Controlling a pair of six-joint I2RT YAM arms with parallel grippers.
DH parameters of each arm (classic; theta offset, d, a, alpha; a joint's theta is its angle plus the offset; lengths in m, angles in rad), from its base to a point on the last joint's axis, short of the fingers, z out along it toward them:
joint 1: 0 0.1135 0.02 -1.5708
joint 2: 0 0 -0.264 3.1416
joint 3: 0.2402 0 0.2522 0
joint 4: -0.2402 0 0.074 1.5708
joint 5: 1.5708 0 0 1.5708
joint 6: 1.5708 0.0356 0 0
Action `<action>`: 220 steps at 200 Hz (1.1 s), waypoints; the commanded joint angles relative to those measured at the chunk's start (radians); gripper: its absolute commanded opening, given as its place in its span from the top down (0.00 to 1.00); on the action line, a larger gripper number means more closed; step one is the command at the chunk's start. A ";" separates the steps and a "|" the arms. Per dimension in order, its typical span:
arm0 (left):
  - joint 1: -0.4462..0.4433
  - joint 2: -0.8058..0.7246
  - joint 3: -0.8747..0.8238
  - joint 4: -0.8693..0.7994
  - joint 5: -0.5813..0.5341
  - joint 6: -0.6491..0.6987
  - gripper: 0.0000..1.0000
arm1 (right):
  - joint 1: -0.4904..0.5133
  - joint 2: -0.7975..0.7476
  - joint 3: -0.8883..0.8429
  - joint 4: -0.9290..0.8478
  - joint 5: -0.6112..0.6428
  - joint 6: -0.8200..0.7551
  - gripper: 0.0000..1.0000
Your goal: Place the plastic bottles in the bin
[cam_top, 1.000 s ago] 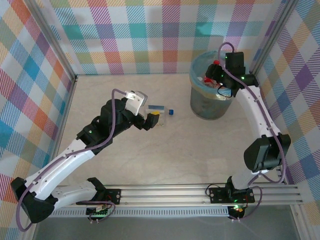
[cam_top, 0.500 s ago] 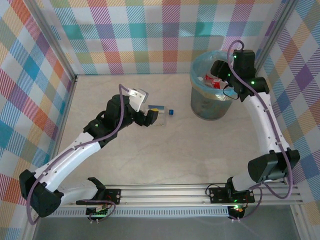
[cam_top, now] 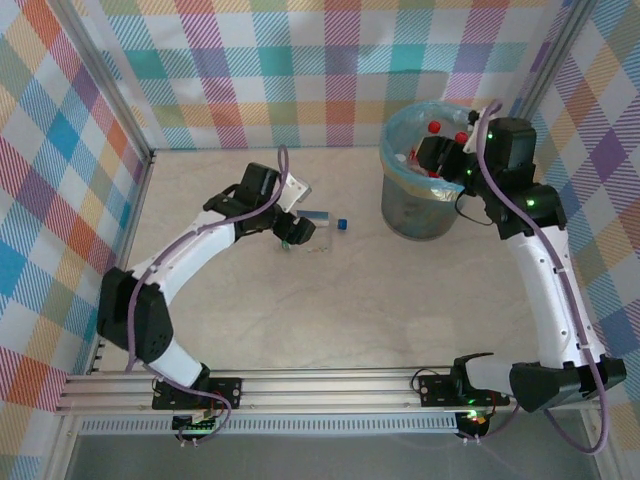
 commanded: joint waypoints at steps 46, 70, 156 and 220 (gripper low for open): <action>0.060 0.243 0.151 -0.223 0.127 0.415 0.12 | 0.019 -0.011 -0.077 -0.006 -0.132 -0.043 0.33; 0.084 0.300 0.194 -0.266 0.143 0.468 0.13 | 0.019 -0.007 -0.064 -0.002 -0.134 -0.070 0.32; 0.097 0.410 0.197 -0.309 0.151 0.551 0.23 | 0.019 0.029 -0.049 0.010 -0.152 -0.093 0.32; 0.097 0.422 0.145 -0.288 0.143 0.565 0.36 | 0.019 0.026 -0.041 0.005 -0.149 -0.104 0.31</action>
